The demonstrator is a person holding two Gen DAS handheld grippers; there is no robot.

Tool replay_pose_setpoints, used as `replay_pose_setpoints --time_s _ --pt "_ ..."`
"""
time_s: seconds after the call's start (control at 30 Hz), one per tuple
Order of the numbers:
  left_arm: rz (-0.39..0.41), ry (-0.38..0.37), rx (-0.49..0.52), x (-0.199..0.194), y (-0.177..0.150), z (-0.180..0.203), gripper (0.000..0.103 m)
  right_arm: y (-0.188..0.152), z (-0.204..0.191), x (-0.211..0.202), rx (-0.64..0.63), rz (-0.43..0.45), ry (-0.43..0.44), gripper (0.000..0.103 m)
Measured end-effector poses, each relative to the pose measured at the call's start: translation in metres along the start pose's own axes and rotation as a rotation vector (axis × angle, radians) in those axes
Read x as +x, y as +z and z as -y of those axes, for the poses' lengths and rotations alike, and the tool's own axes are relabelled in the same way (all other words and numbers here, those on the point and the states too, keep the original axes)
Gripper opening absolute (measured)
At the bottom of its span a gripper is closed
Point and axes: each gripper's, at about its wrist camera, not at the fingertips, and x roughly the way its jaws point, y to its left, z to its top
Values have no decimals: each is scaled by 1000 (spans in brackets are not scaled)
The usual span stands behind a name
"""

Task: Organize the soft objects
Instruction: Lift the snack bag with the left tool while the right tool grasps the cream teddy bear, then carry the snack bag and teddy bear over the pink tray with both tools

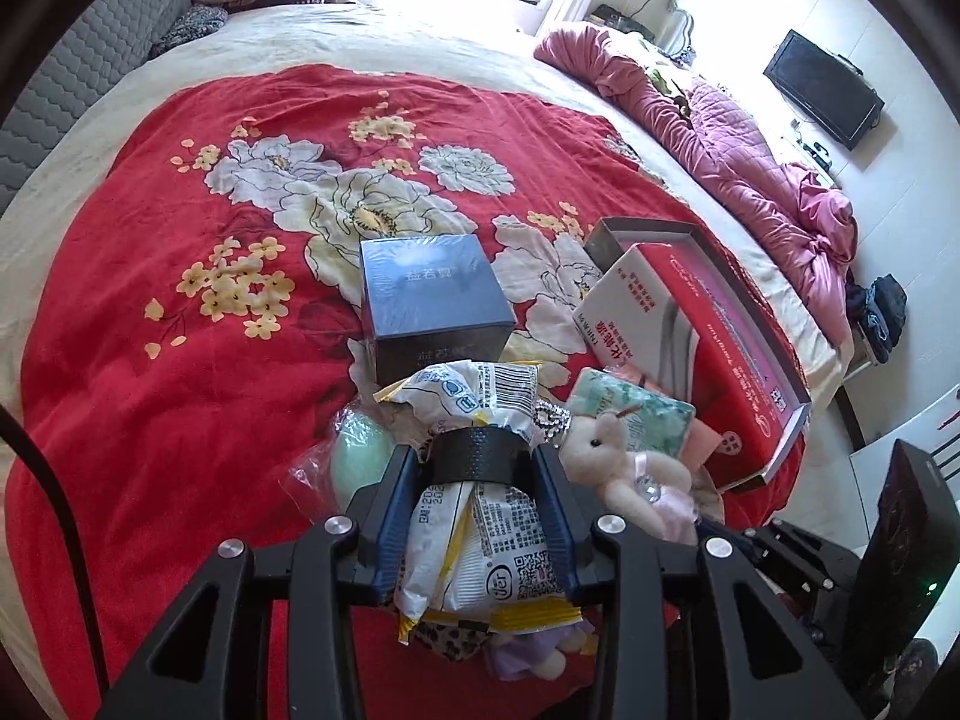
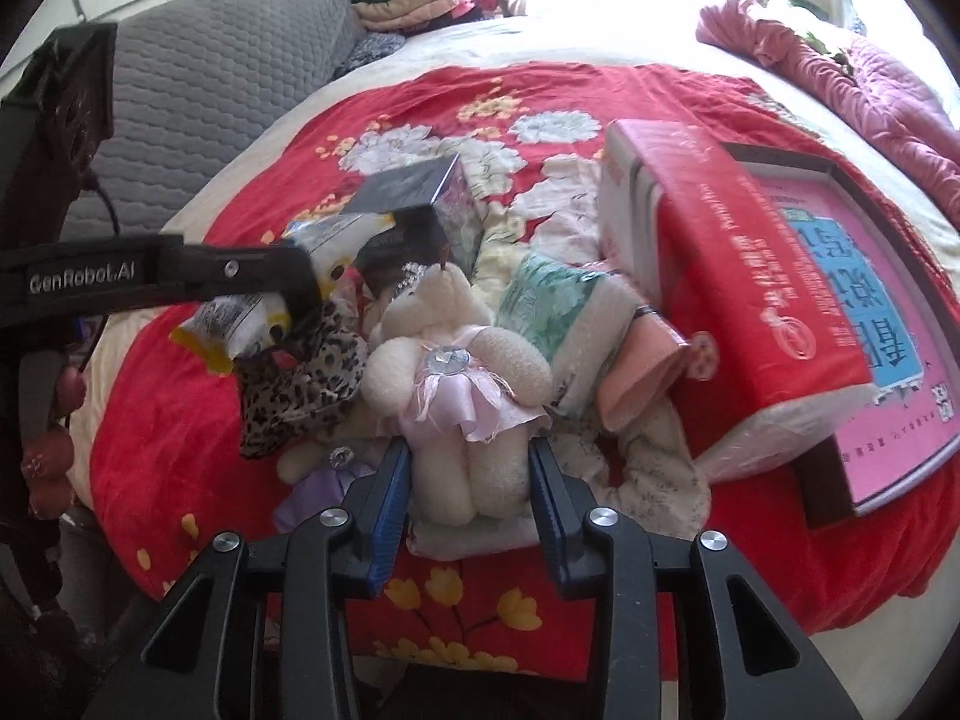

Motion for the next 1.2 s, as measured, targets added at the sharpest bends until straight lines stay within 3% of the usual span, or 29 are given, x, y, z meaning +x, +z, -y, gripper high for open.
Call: replay_pose_setpoints --time_s 0.6,0.8,0.93,1.2 --pt "79 -4 89 -35 10 59 39 17 31 -97 51 277 -77 35" --pt "36 19 55 -18 4 46 40 17 41 -101 73 281 -68 35" --pt "4 -5 28 -2 -11 29 40 15 38 -94 74 264 -59 35" --pt "-37 -13 52 20 -29 27 40 15 39 -81 77 234 -52 35"
